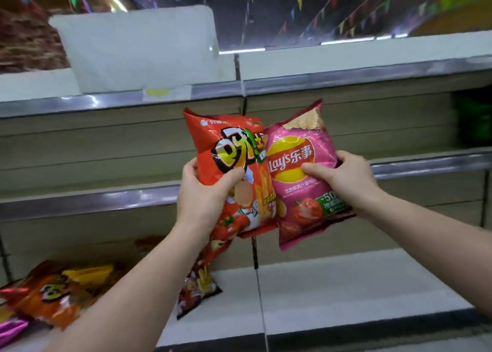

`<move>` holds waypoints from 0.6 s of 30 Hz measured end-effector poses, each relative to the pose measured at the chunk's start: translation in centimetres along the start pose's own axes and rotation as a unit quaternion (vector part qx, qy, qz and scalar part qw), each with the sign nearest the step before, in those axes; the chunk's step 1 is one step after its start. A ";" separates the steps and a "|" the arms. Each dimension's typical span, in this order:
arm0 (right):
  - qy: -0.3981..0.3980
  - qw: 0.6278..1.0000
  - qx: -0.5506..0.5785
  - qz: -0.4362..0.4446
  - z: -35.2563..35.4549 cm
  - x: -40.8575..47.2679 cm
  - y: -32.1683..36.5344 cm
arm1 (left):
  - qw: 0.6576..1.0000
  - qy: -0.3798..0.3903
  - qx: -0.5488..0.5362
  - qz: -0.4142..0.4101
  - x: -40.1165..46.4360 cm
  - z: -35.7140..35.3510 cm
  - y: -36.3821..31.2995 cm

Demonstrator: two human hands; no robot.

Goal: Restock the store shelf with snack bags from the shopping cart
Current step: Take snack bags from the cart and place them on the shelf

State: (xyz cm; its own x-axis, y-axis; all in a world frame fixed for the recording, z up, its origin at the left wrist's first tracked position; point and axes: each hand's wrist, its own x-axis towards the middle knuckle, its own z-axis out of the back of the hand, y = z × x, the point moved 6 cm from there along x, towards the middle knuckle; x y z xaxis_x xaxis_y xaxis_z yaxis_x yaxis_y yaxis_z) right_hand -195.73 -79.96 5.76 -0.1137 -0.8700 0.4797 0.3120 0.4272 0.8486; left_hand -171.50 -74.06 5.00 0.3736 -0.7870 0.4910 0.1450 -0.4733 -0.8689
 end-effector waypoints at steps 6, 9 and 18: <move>-0.082 0.996 -0.034 -0.019 10.5 -0.5 -1.8 | 0.993 0.103 -0.056 0.008 -0.6 -10.3 -0.4; -0.139 0.988 -0.067 -0.029 15.9 -0.8 -3.0 | 0.986 0.151 -0.070 0.019 -1.4 -15.6 -0.6; -0.224 0.968 -0.100 -0.049 30.2 -1.6 -6.9 | 0.963 0.247 -0.105 0.024 -5.2 -31.0 -1.3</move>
State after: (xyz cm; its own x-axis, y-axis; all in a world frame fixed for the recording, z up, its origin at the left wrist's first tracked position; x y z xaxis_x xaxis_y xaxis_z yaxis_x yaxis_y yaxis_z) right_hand -226.16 -74.06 5.81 -0.5362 -0.6903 0.4857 0.4499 0.2532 0.8564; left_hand -202.04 -81.66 5.55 -0.1146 -0.8779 0.4649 -0.0702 -0.4597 -0.8853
